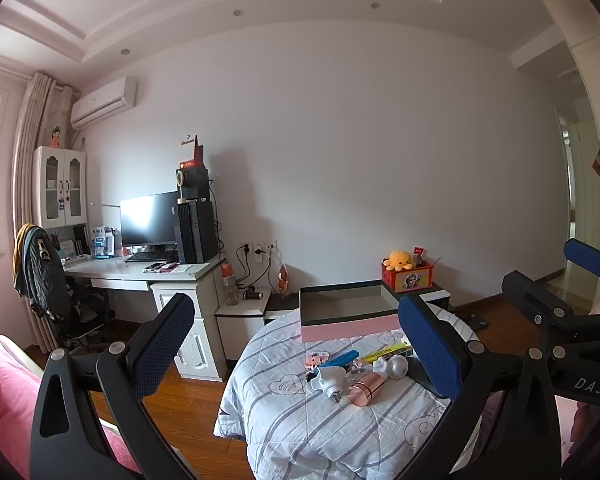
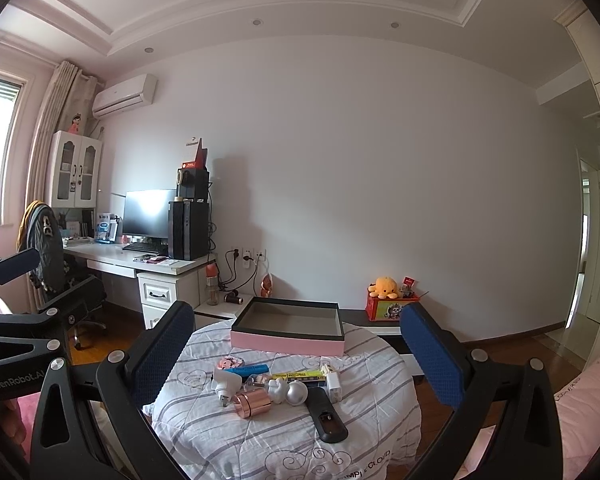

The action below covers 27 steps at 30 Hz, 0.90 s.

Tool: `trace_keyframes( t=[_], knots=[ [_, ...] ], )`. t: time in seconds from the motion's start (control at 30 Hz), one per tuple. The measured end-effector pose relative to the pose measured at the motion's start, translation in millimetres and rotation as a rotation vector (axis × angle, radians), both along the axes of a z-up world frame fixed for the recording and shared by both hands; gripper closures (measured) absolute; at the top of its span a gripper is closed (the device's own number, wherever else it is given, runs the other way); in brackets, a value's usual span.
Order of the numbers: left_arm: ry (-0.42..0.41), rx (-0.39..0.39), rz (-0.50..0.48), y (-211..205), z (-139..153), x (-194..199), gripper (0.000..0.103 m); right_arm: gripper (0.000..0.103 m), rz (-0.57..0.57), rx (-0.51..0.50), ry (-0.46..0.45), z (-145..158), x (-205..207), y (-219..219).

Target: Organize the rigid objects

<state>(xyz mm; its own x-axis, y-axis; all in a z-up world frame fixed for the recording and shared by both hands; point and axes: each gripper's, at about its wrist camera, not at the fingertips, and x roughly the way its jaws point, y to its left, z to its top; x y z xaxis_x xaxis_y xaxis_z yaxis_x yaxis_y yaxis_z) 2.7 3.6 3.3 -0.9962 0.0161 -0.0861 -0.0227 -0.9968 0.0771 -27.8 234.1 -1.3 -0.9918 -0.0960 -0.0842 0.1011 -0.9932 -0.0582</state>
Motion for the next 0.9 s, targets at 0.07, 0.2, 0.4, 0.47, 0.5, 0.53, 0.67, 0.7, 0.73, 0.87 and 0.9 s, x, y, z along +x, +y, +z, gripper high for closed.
trace_keyframes(
  t=[0.07, 0.2, 0.4, 0.47, 0.5, 0.53, 0.67, 0.7, 0.73, 0.87, 0.9],
  knots=[
    [-0.002, -0.001, 0.0, 0.0, -2.2, -1.0, 0.0, 0.0, 0.0, 0.0, -0.001, -0.2, -0.5, 0.0],
    [-0.009, -0.001, -0.003, 0.7, -5.2, -4.6, 0.0, 0.0, -0.002, -0.001, -0.007, 0.7, -1.8, 0.8],
    [-0.023, -0.005, -0.008, 6.3, -11.1, -22.1, 0.0, 0.0, -0.011, -0.006, -0.02, -2.0, -12.7, 4.6],
    [-0.027, -0.003, -0.012, 7.0, -10.8, -27.3, 0.0, 0.0, -0.016, -0.008, -0.023, -2.4, -17.4, 6.4],
    [-0.024, -0.001, -0.01, 7.2, -10.6, -29.7, 0.0, 0.0, -0.018, -0.008, -0.024, -2.2, -19.6, 7.2],
    [-0.024, -0.001, -0.007, 7.7, -10.9, -32.9, 0.0, 0.0, -0.022, -0.008, -0.024, -2.4, -22.3, 8.5],
    [-0.024, -0.001, -0.003, 8.7, -11.4, -42.5, 0.0, 0.0, -0.035, -0.011, -0.016, -2.8, -32.5, 12.0],
    [-0.025, 0.0, 0.001, 9.1, -11.6, -46.7, 0.0, 0.0, -0.038, -0.01, -0.018, -3.2, -35.9, 13.2],
    [-0.028, 0.0, 0.004, 9.8, -11.6, -51.3, 0.0, 0.0, -0.039, -0.01, -0.017, -3.2, -40.1, 14.1],
    [-0.042, 0.003, 0.009, 12.3, -12.9, -68.3, 0.0, 0.0, -0.037, -0.016, -0.022, -4.3, -54.4, 16.8],
    [-0.048, 0.004, 0.01, 13.0, -12.8, -72.7, 0.0, 0.0, -0.037, -0.015, -0.026, -3.6, -57.5, 16.9]
  ],
)
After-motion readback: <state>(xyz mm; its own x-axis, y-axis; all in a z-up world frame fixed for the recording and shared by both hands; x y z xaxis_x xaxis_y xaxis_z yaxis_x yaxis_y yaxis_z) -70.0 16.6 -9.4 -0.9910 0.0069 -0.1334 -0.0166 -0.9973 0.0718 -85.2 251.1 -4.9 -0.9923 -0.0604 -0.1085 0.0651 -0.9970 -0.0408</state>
